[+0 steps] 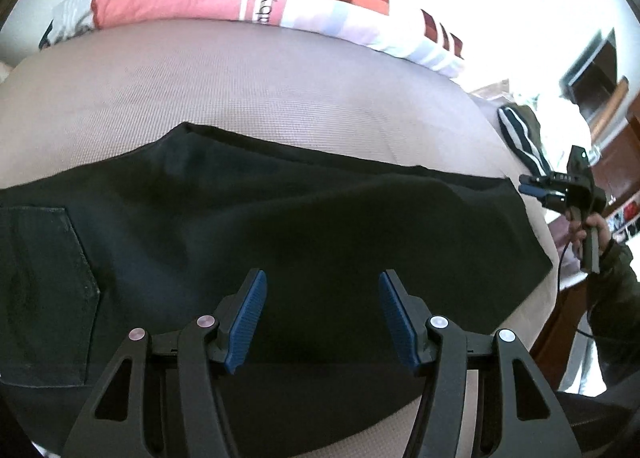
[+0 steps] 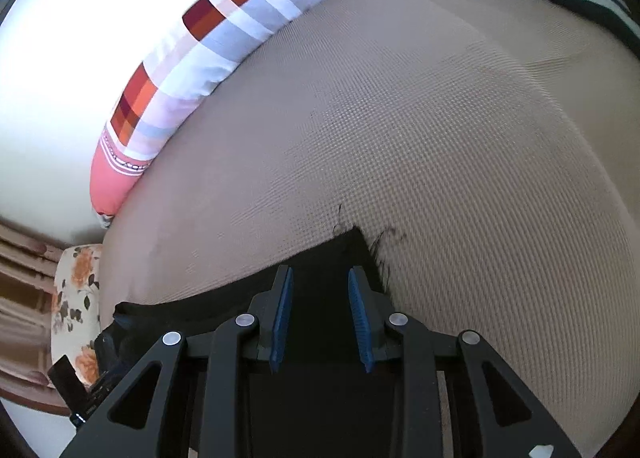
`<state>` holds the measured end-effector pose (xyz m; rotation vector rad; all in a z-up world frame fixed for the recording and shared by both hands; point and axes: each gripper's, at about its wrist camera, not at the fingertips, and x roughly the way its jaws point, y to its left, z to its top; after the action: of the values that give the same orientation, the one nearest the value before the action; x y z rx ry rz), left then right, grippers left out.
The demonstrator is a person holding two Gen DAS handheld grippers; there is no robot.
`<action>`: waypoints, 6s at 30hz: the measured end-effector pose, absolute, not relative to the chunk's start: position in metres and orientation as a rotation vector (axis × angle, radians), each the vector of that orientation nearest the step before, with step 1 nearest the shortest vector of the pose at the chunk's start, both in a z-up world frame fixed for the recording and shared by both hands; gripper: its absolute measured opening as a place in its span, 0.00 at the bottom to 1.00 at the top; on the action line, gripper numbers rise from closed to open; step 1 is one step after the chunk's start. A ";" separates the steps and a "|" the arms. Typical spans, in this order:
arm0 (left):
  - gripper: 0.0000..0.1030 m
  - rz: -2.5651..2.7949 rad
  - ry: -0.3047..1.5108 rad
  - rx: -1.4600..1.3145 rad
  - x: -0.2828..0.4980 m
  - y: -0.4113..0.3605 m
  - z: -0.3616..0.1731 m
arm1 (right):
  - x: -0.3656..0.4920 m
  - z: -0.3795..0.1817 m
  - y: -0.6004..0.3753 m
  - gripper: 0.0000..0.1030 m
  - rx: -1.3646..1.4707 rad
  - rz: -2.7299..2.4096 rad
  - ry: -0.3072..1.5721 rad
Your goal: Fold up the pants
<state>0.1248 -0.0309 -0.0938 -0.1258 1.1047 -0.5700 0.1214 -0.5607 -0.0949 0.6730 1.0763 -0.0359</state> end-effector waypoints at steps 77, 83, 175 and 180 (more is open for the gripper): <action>0.64 -0.709 1.061 0.088 0.077 -0.066 -0.113 | -0.026 -0.106 -0.483 0.13 0.356 -0.373 1.083; 0.64 -0.685 1.029 0.000 0.077 -0.042 -0.099 | -0.012 -0.081 -0.458 0.16 0.320 -0.330 1.064; 0.64 -0.438 1.077 -0.049 0.151 -0.001 -0.107 | 0.083 -0.083 -0.516 0.34 0.497 -0.047 1.116; 0.64 -0.402 1.107 -0.050 0.142 -0.003 -0.114 | 0.071 -0.100 -0.560 0.34 0.614 -0.024 1.138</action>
<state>0.1424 -0.0027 -0.1144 -0.0496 1.1073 -0.4024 0.0707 -0.5604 -0.1000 0.6143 1.1382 -0.0245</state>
